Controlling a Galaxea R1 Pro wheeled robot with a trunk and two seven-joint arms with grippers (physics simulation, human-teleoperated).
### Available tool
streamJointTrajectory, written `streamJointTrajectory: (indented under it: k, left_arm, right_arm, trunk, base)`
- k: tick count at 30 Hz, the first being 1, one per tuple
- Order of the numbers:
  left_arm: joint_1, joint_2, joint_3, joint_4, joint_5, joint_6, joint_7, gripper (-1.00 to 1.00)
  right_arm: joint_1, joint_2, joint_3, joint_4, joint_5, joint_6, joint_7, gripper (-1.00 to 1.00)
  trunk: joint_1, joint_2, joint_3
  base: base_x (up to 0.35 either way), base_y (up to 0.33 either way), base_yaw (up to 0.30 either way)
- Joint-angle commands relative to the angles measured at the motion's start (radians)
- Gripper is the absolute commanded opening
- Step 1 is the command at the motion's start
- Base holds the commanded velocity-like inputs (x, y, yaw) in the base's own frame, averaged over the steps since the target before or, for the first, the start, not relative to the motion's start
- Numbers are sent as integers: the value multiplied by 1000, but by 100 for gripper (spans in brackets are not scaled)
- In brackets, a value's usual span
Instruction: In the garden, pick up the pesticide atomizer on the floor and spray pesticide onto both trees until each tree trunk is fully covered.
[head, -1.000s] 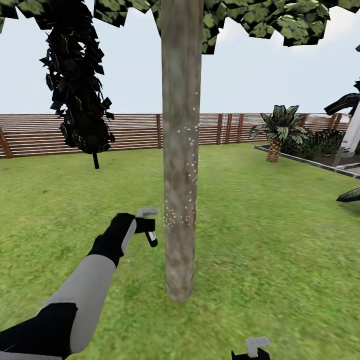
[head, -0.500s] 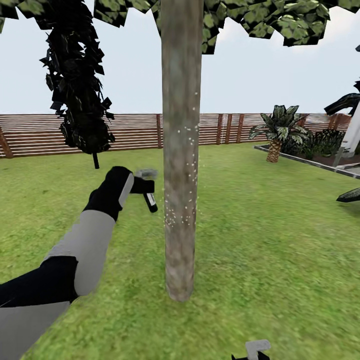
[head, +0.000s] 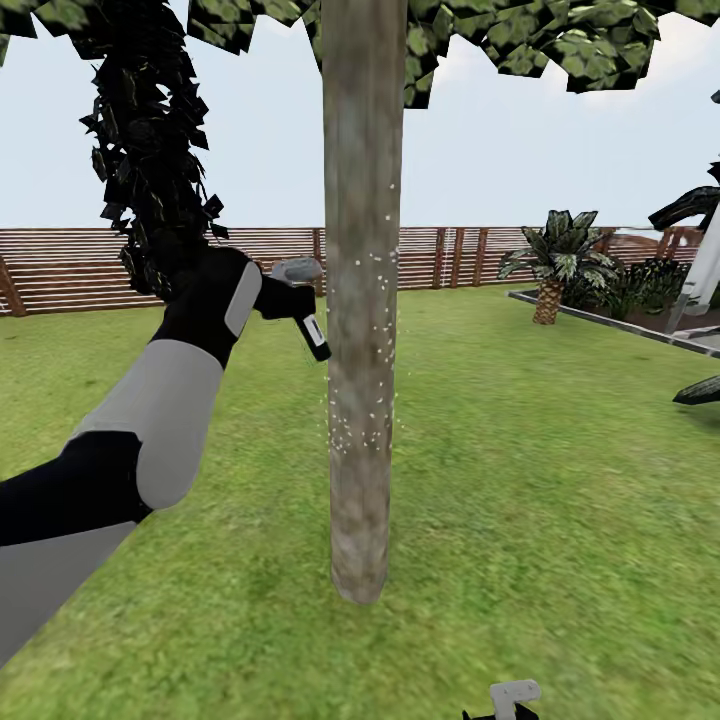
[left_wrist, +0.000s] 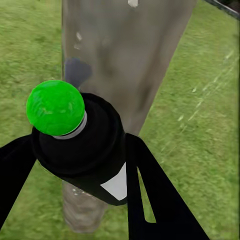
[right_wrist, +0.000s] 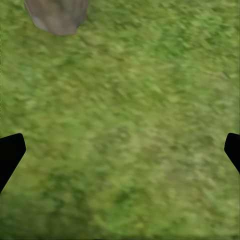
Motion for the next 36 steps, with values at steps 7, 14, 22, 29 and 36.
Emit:
streamJointTrajectory:
  k: [7, 14, 22, 29, 36]
  left_arm:
    - [-132, -1, 6, 23, 10, 6, 1, -100]
    - [-191, -3, 5, 23, 10, 8, 1, -100]
    - [-253, -3, 6, 24, 11, 9, 0, -100]
    - [-284, -4, 7, 24, 12, 17, 0, -100]
    - [-305, -27, 8, 162, 14, 20, 1, -100]
  right_arm:
    - [-1, 0, 2, 1, 10, -1, -7, 100]
    - [-1, 0, 2, 1, 10, -1, -7, 100]
    - [-1, 0, 2, 1, 10, -1, -7, 100]
    - [-1, 0, 2, 1, 10, -1, -7, 100]
    - [-1, 0, 2, 1, 10, 0, -7, 100]
  trunk:
    - [1, -2, -2]
    - [1, -2, -2]
    - [1, -2, -2]
    - [1, -2, -2]
    - [1, -2, -2]
  base:
    - [0, 0, 0]
    - [0, 0, 0]
    - [0, 0, 0]
    - [0, 0, 0]
    - [0, 0, 0]
